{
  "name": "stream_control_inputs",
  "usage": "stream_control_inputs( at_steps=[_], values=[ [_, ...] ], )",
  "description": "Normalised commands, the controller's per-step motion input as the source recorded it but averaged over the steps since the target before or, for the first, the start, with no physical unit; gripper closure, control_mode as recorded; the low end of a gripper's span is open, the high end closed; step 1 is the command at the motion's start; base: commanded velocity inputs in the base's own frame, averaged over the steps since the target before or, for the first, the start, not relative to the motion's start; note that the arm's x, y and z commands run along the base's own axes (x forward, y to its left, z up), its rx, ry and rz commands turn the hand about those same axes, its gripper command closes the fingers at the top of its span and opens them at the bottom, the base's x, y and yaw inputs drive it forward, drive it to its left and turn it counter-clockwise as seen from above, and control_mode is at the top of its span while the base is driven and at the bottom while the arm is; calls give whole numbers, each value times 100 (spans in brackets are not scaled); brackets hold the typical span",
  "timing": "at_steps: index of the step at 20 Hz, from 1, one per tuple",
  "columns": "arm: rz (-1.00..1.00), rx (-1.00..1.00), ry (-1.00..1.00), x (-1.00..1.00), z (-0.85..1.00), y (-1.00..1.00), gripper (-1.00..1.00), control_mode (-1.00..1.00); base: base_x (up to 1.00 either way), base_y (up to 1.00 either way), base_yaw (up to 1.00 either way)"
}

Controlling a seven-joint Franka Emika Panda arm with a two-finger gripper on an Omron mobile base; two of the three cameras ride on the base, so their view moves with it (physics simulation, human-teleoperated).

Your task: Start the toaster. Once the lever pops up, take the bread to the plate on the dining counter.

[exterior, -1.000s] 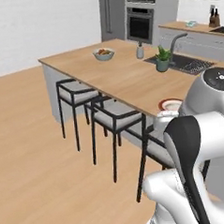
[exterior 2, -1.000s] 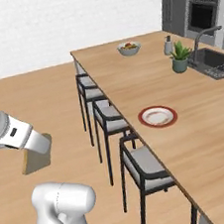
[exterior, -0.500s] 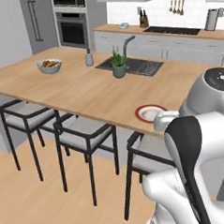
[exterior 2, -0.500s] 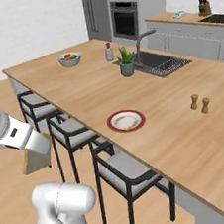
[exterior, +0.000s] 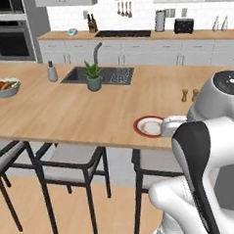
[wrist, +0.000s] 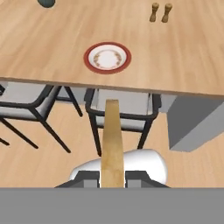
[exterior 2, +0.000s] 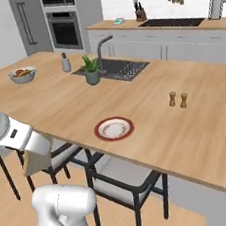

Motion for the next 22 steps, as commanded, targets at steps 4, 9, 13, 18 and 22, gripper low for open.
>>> stream_control_inputs(
  at_steps=[4,9,13,18,22],
  values=[
    [0,0,0,0,0,0,100,100,50,55,-51],
    [0,0,0,0,0,0,100,100,64,43,-48],
    [0,0,0,0,0,0,100,100,72,26,-39],
    [-17,5,0,39,-10,-4,100,-100,11,3,-7],
    [2,19,-8,63,-25,-36,100,-100,0,0,0]
  ],
)
